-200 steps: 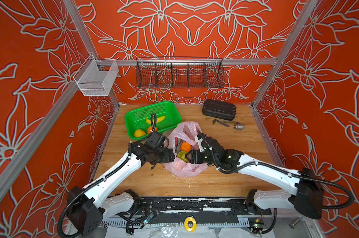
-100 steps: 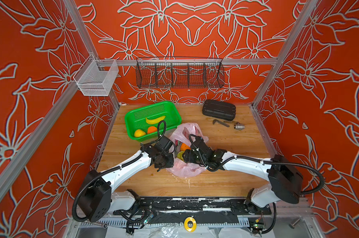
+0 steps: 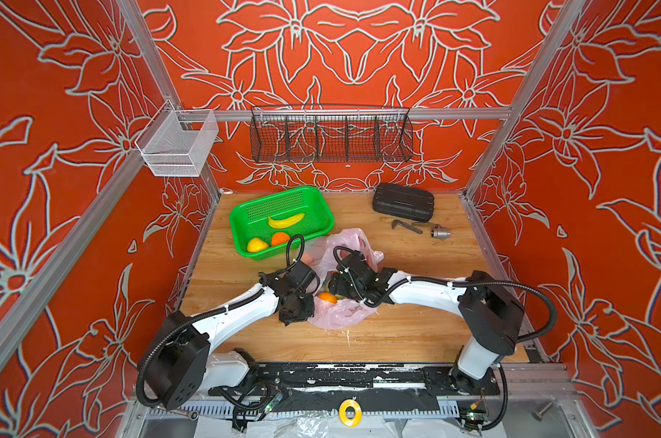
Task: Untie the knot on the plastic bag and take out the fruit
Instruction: 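Move both grippers to the pink bag, left gripper holding the bag side, then grasp the green pear inside the bag with the right gripper and lift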
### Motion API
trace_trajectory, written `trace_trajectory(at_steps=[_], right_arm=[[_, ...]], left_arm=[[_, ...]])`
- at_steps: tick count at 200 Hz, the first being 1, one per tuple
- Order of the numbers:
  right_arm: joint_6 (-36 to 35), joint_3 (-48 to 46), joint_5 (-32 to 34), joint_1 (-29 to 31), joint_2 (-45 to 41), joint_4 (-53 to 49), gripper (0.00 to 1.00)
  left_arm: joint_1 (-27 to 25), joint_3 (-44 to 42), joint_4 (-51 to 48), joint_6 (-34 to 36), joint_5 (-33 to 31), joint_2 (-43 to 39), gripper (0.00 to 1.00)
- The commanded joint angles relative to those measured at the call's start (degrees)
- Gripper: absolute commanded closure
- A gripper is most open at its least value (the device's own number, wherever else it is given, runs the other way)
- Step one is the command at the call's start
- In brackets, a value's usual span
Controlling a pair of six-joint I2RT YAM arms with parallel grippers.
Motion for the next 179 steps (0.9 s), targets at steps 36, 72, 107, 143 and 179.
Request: trace_trajectory(at_steps=[36, 72, 107, 143, 179], right_arm=[[1.5, 2.6, 0.3, 0.5, 4.6, -2.7, 0.18], [2.4, 2.0, 1.3, 0.4, 4.1, -1.8, 0.32], [2.2, -0.2, 2.2, 0.4, 0.9, -1.5, 0.36], [1.9, -4.3, 0.7, 0.4, -4.7, 1.3, 0.37], [0.5, -6.7, 0.2, 0.7, -10.5, 1.2, 0.37]], left_arm=[[-0.3, -1.3, 0.6, -0.8, -1.3, -1.5, 0.95], [-0.3, -0.9, 0.7, -0.8, -1.5, -1.3, 0.95], [-0.3, 0.0, 0.6, -0.9, -1.4, -1.3, 0.95], [-0.3, 1.0, 0.5, -0.8, -2.0, -1.2, 0.94], [-0.3, 2.6, -0.2, -0.9, -2.4, -0.2, 0.94]])
